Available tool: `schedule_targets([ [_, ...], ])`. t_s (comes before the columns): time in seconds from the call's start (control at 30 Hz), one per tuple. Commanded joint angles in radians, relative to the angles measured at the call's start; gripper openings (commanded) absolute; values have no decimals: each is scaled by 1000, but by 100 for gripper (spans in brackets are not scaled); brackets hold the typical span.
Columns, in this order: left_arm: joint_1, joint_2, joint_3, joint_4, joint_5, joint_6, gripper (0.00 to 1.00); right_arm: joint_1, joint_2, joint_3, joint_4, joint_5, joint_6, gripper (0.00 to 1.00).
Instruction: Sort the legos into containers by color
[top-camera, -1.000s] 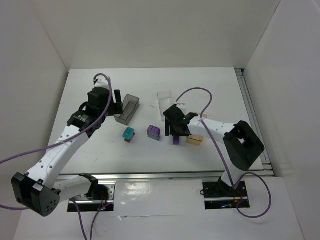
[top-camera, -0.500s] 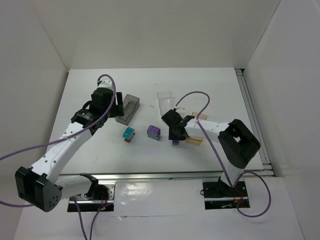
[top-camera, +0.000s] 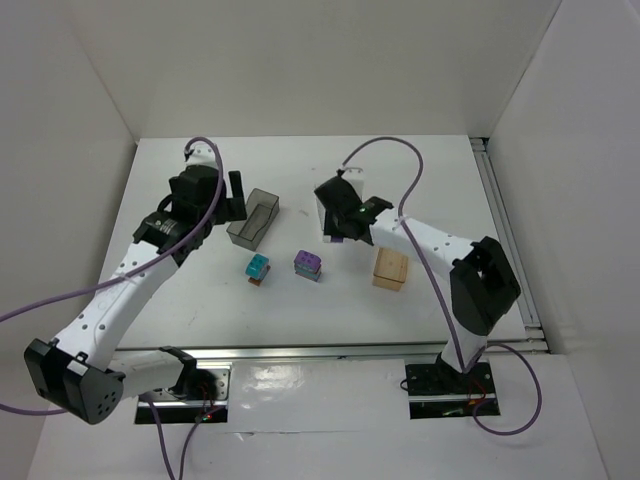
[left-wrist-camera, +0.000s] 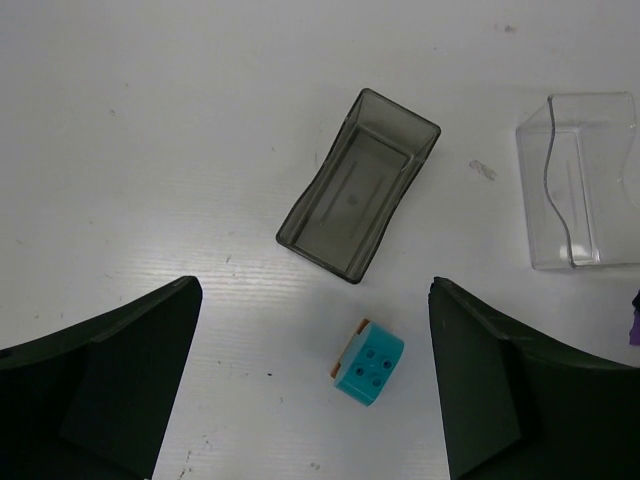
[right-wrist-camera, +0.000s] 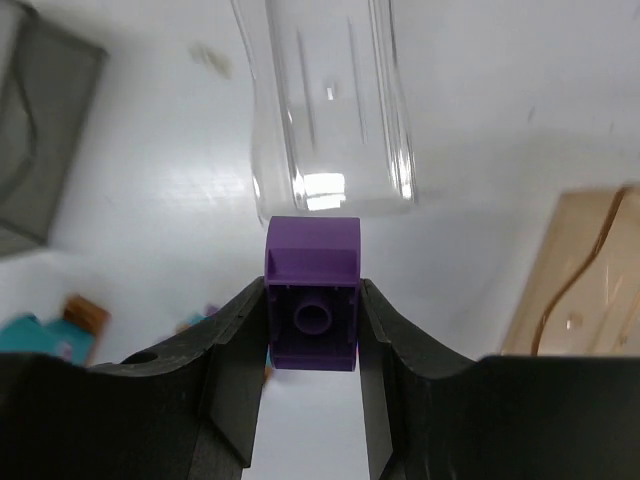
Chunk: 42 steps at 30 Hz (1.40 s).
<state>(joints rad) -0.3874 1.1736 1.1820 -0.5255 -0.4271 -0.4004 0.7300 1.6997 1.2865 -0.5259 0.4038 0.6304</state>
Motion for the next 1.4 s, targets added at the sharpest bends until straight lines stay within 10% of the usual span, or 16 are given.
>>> schedule_targets([
  [0.0, 5, -22, 36, -33, -50, -32, 100, -53, 69, 129, 23, 53, -76, 32],
  [0.17, 15, -91, 15, -33, -73, -57, 100, -109, 259, 338, 44, 56, -109, 38],
  [0.37, 24, -123, 15, -42, -64, -66, 100, -119, 380, 519, -16, 56, -129, 77],
  [0.77, 33, -89, 16, -31, 39, 14, 98, -26, -71, 7, 225, -367, -488, 92],
  [1.2, 42, -89, -13, -22, 65, 34, 97, 111, 84, 43, 119, -353, -630, 91],
  [1.37, 42, -89, -22, -22, 54, 43, 97, 121, 104, 31, 128, -344, -630, 74],
])
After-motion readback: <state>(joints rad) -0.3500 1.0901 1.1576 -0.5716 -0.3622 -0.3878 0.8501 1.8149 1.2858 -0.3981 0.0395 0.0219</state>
